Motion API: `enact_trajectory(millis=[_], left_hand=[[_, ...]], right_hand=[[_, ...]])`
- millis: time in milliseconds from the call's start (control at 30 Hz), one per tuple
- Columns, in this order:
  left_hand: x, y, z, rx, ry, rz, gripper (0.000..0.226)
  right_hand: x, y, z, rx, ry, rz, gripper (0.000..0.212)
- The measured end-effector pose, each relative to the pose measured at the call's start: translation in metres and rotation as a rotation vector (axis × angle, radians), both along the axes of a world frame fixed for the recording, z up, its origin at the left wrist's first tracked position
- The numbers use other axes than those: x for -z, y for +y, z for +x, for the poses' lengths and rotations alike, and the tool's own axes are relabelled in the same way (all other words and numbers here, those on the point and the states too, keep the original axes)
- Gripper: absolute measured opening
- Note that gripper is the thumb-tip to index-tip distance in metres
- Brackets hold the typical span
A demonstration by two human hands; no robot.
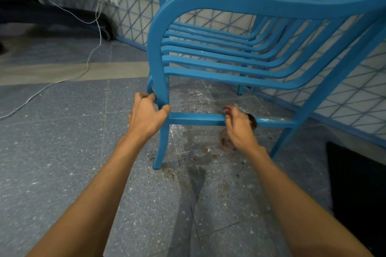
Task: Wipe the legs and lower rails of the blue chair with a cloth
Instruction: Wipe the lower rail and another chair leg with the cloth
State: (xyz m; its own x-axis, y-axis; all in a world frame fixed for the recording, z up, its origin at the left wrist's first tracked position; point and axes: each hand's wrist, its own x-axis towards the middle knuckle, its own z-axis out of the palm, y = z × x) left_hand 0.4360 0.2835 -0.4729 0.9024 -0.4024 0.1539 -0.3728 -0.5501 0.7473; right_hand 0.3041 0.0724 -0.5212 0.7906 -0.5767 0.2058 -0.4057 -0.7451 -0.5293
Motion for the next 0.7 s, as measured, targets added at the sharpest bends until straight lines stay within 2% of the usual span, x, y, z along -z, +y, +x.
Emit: enact_trajectory(millis=[133, 200, 300, 400, 467, 567, 633, 700], left_hand=[[-0.002, 0.002, 0.000, 0.031, -0.004, 0.021, 0.032], [-0.006, 0.002, 0.002, 0.042, 0.015, 0.126, 0.034], [-0.029, -0.002, 0.000, 0.056, 0.131, 0.415, 0.038], [-0.054, -0.018, -0.016, 0.204, 0.218, 0.619, 0.033], [-0.058, -0.036, -0.028, 0.277, 0.189, 0.565, 0.034], [-0.042, -0.066, -0.040, 0.257, 0.088, 0.283, 0.035], [-0.017, -0.079, -0.042, 0.293, -0.015, 0.304, 0.034], [0.014, -0.082, -0.038, 0.333, -0.143, 0.455, 0.039]], right_hand=[[-0.007, -0.011, 0.012, 0.195, 0.091, -0.041, 0.020], [-0.008, 0.009, 0.030, 0.220, 0.127, -0.100, 0.020], [-0.004, 0.053, 0.052, 0.031, 0.053, -0.108, 0.021], [-0.006, 0.068, 0.057, -0.162, -0.080, -0.052, 0.021], [-0.007, 0.056, 0.050, -0.245, -0.076, 0.012, 0.021], [-0.008, 0.023, 0.032, -0.164, -0.009, 0.026, 0.021], [-0.008, 0.000, 0.017, -0.072, 0.051, -0.024, 0.021], [-0.009, -0.015, 0.009, -0.024, 0.117, -0.063, 0.023]])
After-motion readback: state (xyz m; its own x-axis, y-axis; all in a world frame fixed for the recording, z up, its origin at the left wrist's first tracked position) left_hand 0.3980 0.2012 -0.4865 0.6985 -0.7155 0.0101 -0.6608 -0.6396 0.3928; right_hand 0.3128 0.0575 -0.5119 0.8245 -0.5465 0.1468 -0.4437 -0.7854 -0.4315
